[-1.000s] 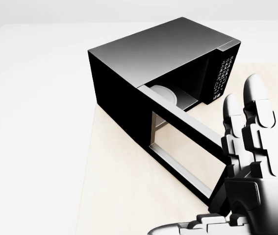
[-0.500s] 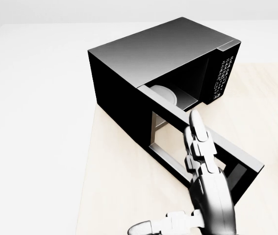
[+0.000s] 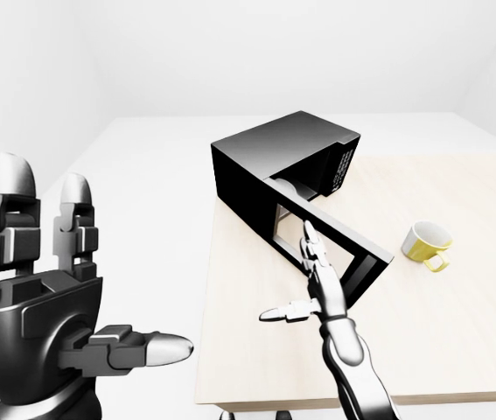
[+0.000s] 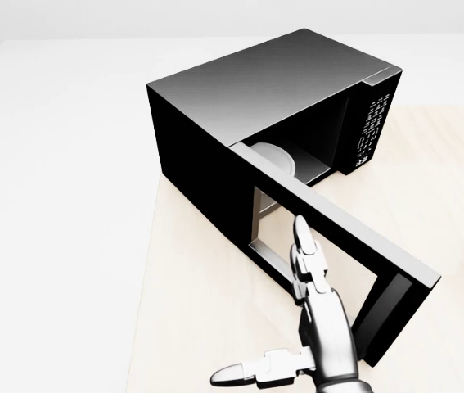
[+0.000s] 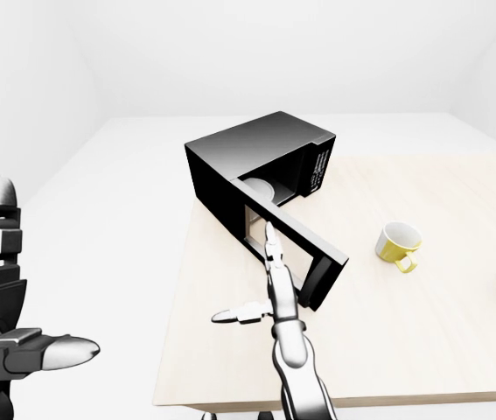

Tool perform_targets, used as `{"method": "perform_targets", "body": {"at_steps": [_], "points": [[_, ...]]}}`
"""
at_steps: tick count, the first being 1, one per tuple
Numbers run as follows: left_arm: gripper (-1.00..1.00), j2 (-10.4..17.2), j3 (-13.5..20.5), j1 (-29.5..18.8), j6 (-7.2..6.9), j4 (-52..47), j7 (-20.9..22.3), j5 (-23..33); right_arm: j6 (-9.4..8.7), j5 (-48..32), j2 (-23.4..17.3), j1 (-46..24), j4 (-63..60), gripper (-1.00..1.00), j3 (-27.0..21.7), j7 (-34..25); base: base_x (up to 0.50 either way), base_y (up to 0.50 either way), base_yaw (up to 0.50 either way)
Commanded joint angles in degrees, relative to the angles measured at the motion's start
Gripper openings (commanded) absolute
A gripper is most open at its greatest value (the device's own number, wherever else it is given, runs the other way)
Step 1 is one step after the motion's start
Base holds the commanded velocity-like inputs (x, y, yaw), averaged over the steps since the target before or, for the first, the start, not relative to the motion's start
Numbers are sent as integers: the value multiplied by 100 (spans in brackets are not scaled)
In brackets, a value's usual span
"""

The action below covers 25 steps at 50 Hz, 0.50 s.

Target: Close the microwave.

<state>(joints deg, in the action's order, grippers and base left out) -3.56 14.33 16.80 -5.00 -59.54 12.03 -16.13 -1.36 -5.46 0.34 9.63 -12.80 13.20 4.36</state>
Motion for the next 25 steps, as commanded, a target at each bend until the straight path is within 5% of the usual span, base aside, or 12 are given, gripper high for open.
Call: {"method": "perform_targets", "body": {"at_steps": [1, 17, 25], "points": [[100, -54, -6, 42, 0, 10, 64, 48, 178, -12, 80, -141, 497, 100, -112, -35, 0, 0, 0], [100, -77, -113, 115, 0, 12, 85, 148, 467, 119, 188, -601, 1337, 100, -451, -84, 0, 0, 0], [100, -78, -105, 127, 0, -25, 88, 138, 328, 118, 208, -917, 1535, 100, -642, -101, 0, 0, 0]]}}
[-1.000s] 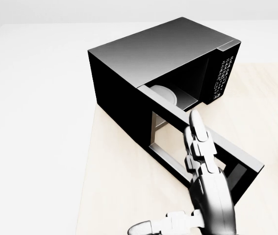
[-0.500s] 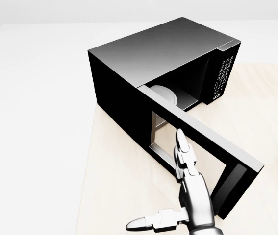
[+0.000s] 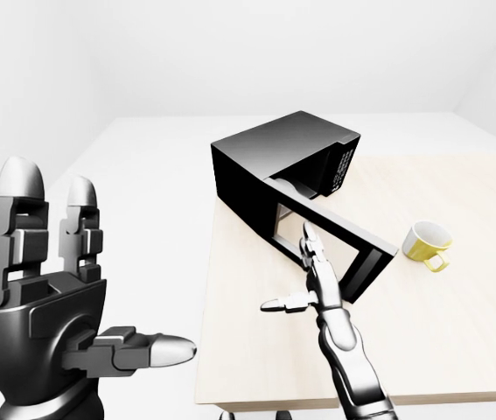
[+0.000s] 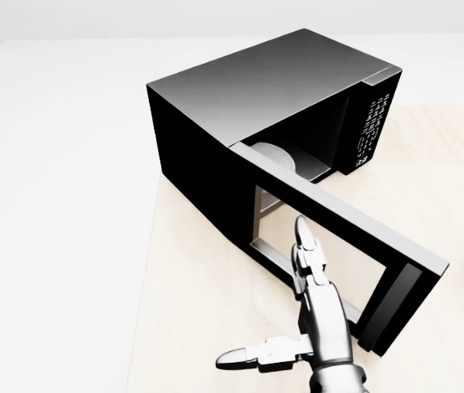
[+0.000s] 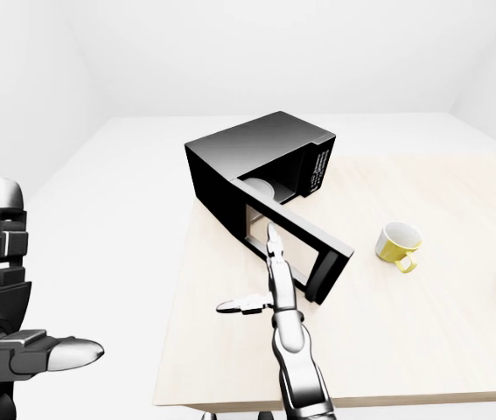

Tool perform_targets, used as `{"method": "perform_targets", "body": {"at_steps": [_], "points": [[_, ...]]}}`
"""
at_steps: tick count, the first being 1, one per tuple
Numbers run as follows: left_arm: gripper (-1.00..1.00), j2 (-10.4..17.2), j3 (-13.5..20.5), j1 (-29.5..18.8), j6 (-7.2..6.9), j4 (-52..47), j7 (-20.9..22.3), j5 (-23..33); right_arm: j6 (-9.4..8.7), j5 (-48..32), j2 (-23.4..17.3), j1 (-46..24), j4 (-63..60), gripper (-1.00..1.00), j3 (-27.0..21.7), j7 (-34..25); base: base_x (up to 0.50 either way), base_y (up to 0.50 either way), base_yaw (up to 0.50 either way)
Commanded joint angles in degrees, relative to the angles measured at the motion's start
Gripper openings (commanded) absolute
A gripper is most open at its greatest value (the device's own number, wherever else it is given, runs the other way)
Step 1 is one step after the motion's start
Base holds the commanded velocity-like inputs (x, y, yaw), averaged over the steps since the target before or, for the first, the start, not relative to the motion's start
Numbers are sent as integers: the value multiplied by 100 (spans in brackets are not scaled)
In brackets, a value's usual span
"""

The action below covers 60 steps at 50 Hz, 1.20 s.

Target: Close the microwave.

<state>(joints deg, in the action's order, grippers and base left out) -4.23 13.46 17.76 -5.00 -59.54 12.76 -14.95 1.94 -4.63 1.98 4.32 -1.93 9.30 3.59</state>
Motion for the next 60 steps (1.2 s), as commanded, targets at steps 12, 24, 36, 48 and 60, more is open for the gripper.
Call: {"method": "perform_targets", "body": {"at_steps": [12, 24, 36, 48, 60], "points": [[100, 33, -95, 141, 0, -46, -15, -8, -192, 35, 26, -704, 543, 100, -454, -33, 0, 0, 0], [100, 55, -80, 108, 0, -46, -40, -35, -445, 76, -22, -1654, 1148, 100, -710, -57, 0, 0, 0], [100, 65, -63, 88, 0, -46, -59, -53, 100, 123, -168, -2532, 2606, 100, -945, 27, 0, 0, 0], [100, 4, -4, 55, 0, -46, 16, -32, 220, 227, -317, -3362, 3453, 100, -1089, 103, 0, 0, 0], [100, -7, 36, -10, 0, -25, 33, -23, 306, 91, -325, -4029, 4199, 100, -1054, 160, 0, 0, 0]]}}
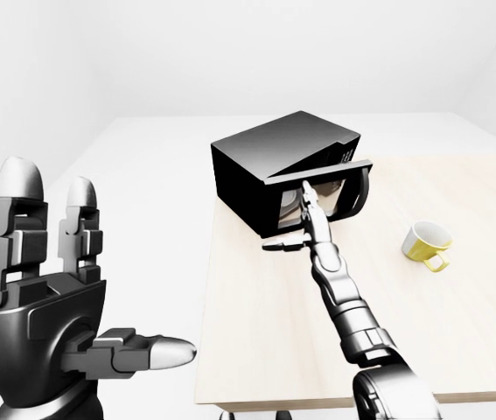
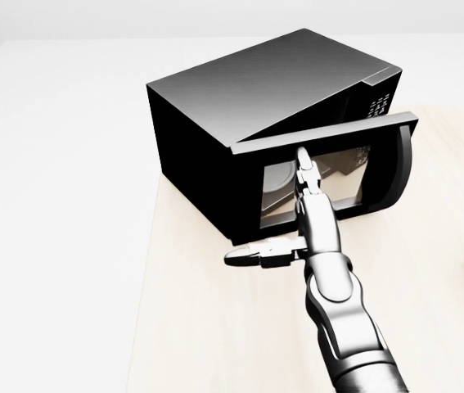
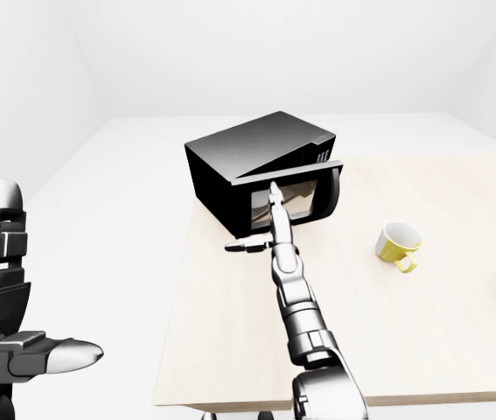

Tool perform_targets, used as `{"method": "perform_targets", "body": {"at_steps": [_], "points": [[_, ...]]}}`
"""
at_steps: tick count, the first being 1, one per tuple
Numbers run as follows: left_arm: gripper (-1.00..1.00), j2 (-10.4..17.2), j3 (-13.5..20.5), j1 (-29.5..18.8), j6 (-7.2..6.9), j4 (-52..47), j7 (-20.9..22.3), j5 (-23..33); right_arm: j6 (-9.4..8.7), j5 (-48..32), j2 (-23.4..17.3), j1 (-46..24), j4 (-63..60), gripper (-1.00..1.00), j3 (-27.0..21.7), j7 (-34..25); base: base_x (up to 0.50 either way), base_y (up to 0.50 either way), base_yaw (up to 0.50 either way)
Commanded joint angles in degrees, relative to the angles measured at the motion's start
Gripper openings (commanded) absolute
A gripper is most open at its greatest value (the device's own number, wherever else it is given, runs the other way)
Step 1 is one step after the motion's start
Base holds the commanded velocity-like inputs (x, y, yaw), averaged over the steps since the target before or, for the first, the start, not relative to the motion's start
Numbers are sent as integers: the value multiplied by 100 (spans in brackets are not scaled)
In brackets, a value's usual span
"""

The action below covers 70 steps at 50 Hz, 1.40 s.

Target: Close the microwave.

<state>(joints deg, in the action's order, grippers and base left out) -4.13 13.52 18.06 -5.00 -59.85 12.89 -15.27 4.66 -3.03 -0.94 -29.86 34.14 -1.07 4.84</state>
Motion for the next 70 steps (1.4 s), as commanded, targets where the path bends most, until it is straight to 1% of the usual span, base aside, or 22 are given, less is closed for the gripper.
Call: {"method": "perform_targets", "body": {"at_steps": [1, 11, 17, 42, 48, 50, 53, 64, 66, 68, 69, 70], "points": [[100, -18, 26, -40, 0, 15, 23, 16, 34, -82, -31, -632, 612, 100, -13, 33, 0, 0, 0], [100, -13, -3, -51, 0, 88, 27, 51, 34, -55, -59, -1220, 1437, 100, -87, 28, 0, 0, 0], [100, -5, 15, -60, 0, 71, 16, 29, 34, -19, -86, -1372, 1855, 100, -122, 37, 0, 0, 0], [100, -2, 10, -64, 0, 66, 9, 31, 34, 142, -154, -1816, 2791, 100, -229, -63, 0, 0, 0], [100, -10, -14, -30, 0, 48, 17, 46, 34, 136, -149, -2094, 3037, 100, -242, -91, 1, 0, 0], [100, 4, 15, -78, 0, 40, -2, 25, 34, 139, -162, -2356, 3253, 100, -280, -84, 1, 0, 0], [100, -2, 13, -65, 0, 69, 14, 31, 34, 125, -143, -2488, 3316, 100, -289, -70, 1, 0, 0], [100, -9, 10, -49, 0, 55, 17, 32, 34, 71, -130, -2351, 3230, 100, -272, -59, 1, 0, 0], [100, 37, 50, -153, 0, -9, -46, -9, 34, 61, -129, -2209, 2911, 100, -230, -43, 1, 0, 0], [100, 41, 54, -159, 0, -14, -51, -14, 34, 61, -128, -2198, 2885, 100, -225, -43, 1, 0, 0], [100, 13, 23, -98, 0, 66, -5, 25, 34, 30, -122, -1938, 2331, 100, -158, -21, 1, 0, 0], [100, 8, 16, -88, 0, 77, 1, 32, 34, 28, -118, -1874, 2179, 100, -143, -23, 0, 0, 0]]}}
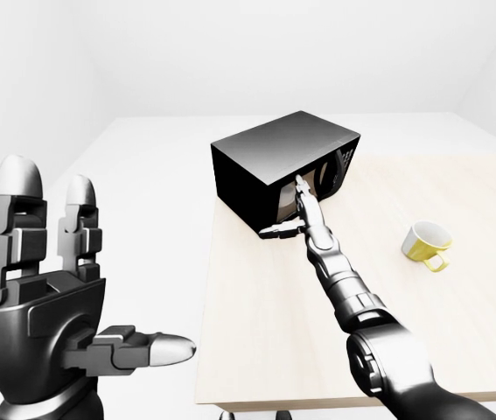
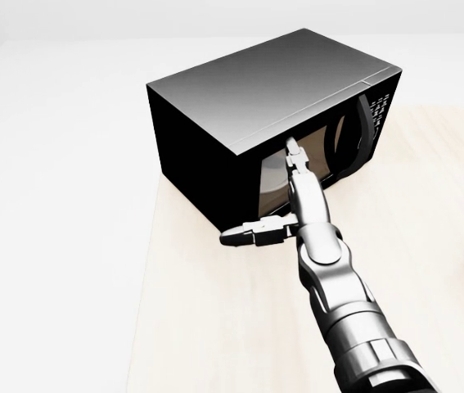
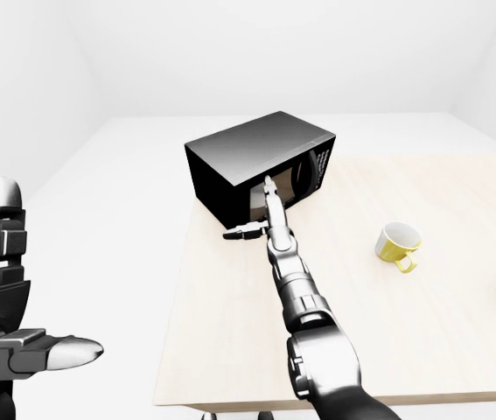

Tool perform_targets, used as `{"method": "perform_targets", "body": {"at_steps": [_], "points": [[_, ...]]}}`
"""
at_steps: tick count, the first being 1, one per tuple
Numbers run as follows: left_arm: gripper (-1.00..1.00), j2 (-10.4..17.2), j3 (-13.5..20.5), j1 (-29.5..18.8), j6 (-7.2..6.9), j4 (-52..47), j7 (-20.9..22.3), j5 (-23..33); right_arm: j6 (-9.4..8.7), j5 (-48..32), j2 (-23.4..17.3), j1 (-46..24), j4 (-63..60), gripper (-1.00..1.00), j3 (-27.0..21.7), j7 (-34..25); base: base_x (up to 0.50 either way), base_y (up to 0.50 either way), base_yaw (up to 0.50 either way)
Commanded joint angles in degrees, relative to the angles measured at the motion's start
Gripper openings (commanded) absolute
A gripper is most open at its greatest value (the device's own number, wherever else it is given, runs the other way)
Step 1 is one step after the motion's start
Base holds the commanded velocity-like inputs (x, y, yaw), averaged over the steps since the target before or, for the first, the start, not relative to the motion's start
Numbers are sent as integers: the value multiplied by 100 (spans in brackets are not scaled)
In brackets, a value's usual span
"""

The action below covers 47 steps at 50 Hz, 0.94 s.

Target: Close the microwave.

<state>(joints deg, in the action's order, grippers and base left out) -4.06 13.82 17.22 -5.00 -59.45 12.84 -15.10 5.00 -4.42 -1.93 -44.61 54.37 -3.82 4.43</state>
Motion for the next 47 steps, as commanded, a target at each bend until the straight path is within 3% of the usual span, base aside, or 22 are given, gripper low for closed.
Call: {"method": "perform_targets", "body": {"at_steps": [1, 2, 3, 5, 8, 15, 21, 26, 31, 36, 47], "points": [[100, -2, -24, 3, 0, 61, 11, 31, 0, 181, 10, 93, -873, 100, 208, -39, 1, 0, 0], [100, -2, -26, 3, 0, 65, 9, 32, -165, 191, 38, 446, -1677, 100, 262, -89, 0, 0, 0], [100, 2, -29, -6, 0, 56, 0, 32, -565, 174, 65, 821, -2550, 100, 317, -109, 0, 0, 0], [100, 20, -23, -50, 0, 12, -34, 21, -1000, 99, 113, 1510, -4164, 100, 434, -174, 0, 0, 0], [100, 9, -57, -7, 0, 97, -4, 63, -1000, 9, 179, 2289, -5897, 100, 525, -299, 0, 0, 0], [100, 11, 38, -45, 0, 36, -15, -11, -1000, -221, 303, 3724, -8601, 100, 872, -468, 0, 0, 0], [100, 3, 38, -22, 0, 21, 2, -17, -1000, -267, 294, 4748, -9878, 100, 1130, -400, 0, 0, 0], [100, -8, 6, 7, 0, 22, 15, 13, -1000, 36, 218, 5592, -10950, 100, 1061, -317, 0, 0, 0], [100, -19, 4, 34, 0, -9, 26, 29, -1000, 253, 121, 6331, -11177, 100, 933, -312, 0, 0, 0], [100, -27, -45, 60, 0, 13, 34, 87, -1000, 410, 157, 6359, -11188, 100, 715, -368, 0, 0, 0], [100, -23, -51, 70, 0, 0, 37, 86, -1000, 310, 151, 6402, -11117, 100, 845, -346, 0, 0, 0]]}}
